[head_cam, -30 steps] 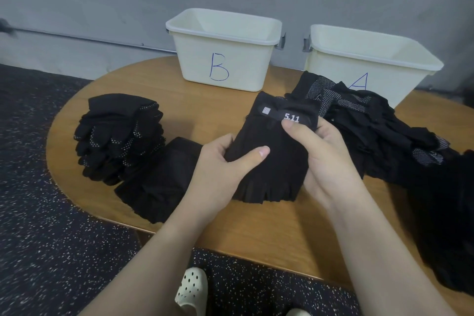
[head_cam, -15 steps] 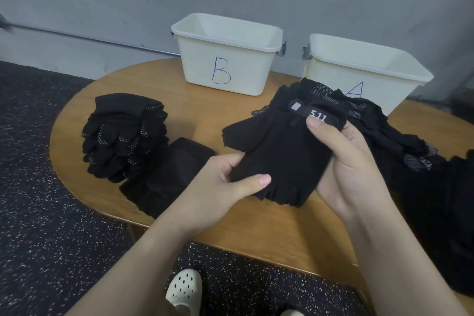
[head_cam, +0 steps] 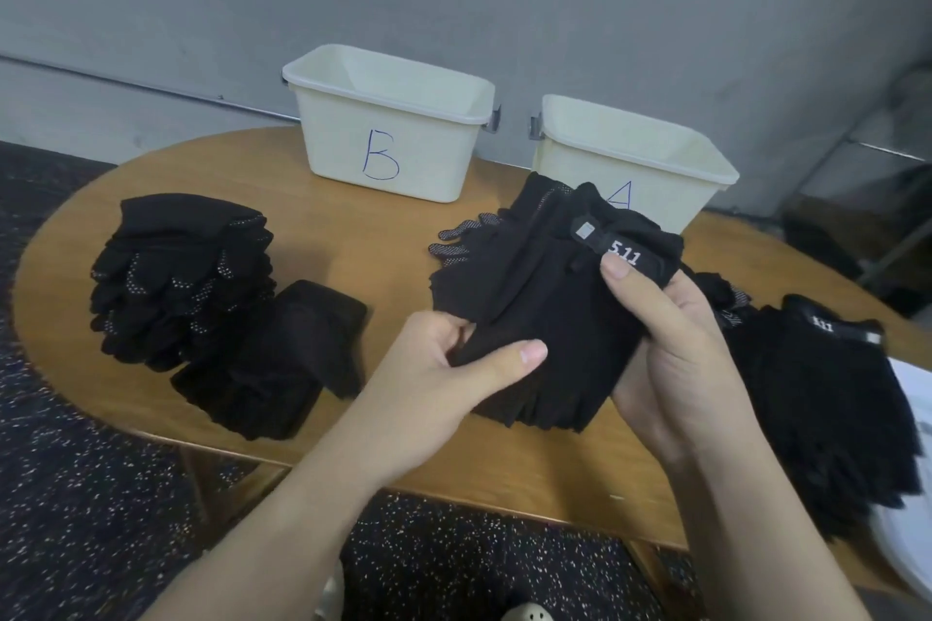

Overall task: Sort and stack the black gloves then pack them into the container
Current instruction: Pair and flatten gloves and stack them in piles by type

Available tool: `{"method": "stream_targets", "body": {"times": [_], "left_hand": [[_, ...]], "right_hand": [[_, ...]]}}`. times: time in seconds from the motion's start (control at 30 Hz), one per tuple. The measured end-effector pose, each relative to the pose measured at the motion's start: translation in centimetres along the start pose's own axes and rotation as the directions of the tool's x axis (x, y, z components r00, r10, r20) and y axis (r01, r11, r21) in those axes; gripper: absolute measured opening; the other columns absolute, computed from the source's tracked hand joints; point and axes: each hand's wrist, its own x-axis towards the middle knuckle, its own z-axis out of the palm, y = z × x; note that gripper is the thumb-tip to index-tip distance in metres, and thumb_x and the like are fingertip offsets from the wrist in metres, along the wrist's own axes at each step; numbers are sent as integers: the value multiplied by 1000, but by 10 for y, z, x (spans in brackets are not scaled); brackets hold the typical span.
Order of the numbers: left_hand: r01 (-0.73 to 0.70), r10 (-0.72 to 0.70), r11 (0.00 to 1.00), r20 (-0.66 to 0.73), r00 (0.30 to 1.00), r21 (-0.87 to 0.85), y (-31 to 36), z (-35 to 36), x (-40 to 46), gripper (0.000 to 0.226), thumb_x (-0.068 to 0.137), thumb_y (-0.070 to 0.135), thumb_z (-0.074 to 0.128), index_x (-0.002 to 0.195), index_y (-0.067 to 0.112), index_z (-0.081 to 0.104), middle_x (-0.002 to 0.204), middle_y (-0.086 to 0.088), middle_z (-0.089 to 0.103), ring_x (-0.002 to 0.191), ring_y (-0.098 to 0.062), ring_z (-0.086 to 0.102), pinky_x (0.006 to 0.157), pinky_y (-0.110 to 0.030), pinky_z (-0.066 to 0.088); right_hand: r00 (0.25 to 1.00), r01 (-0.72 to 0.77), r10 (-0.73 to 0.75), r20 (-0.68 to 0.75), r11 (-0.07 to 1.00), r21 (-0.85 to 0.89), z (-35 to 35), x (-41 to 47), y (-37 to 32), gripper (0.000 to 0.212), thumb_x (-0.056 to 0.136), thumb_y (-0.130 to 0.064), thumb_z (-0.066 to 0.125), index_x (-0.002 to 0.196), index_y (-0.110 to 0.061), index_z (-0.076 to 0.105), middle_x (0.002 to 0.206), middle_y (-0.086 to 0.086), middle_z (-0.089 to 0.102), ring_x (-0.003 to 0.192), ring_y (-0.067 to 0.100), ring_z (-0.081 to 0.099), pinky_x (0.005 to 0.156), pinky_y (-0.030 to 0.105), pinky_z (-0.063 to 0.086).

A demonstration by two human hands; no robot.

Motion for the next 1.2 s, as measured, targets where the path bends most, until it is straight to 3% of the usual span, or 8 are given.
{"method": "stream_targets", "body": {"times": [0.13,0.23,0.43,0.63,0.8,0.93,1.03,1.2], "left_hand": [[-52,44,993,-76,996,-104,-2,12,7,24,89,35,74,110,24,78,113,0,78,114,-18,71,104,-51,53],[-50,38,985,-69,997,-166,-1,17,14,40,85,42,76,112,12,71,118,-22,71,116,-34,68,105,-64,48],[-46,44,960,-13,999,-276,1,41,24,32,91,21,66,121,12,71,121,-7,75,117,-25,69,107,-53,51],[-166,105,956,-248,963,-242,-3,53,30,16,88,28,70,100,32,80,112,-8,77,112,-27,71,105,-57,50],[-171,120,946,-191,974,-277,-2,62,32,16,89,30,71,103,30,78,118,-9,74,119,-28,67,109,-59,45],[-167,131,946,-142,981,-278,-2,74,34,29,86,43,74,96,17,66,114,-10,67,116,-32,61,107,-72,40],[-236,199,930,-151,968,-282,3,91,35,17,87,39,71,97,26,74,119,-5,73,122,-27,64,107,-63,45],[-338,297,915,-198,934,-219,5,124,34,26,89,32,67,112,40,77,120,9,75,120,-16,67,105,-45,49]], "right_hand": [[1000,2,-3,-21,998,-58,-9,-7,-5,41,100,-14,58,138,1,58,135,20,65,127,35,62,104,44,53],[998,-3,-5,-70,994,-107,-14,-14,-7,40,97,-14,60,136,-3,61,133,15,68,125,30,65,102,42,53],[979,22,-61,-195,981,-195,-30,-26,-4,41,93,-12,68,133,-7,61,128,10,71,121,26,67,100,40,54],[848,52,-347,-402,808,-587,-30,-30,10,57,86,-19,81,136,-22,52,118,-4,64,104,10,66,88,25,54],[872,76,-292,-393,874,-481,-34,-31,0,65,83,-35,84,140,-23,54,131,-4,65,116,9,65,95,28,55],[829,153,-402,-389,832,-534,-45,-37,-12,64,85,-26,81,142,-23,50,135,-2,63,121,16,63,101,38,54],[734,184,-520,-437,772,-609,-50,-42,-18,60,80,-31,82,132,-24,53,128,-5,62,119,11,61,98,30,53],[647,179,-606,-463,711,-680,-55,-47,-23,36,78,-34,82,99,-20,56,103,0,61,94,16,59,85,40,50]]}}
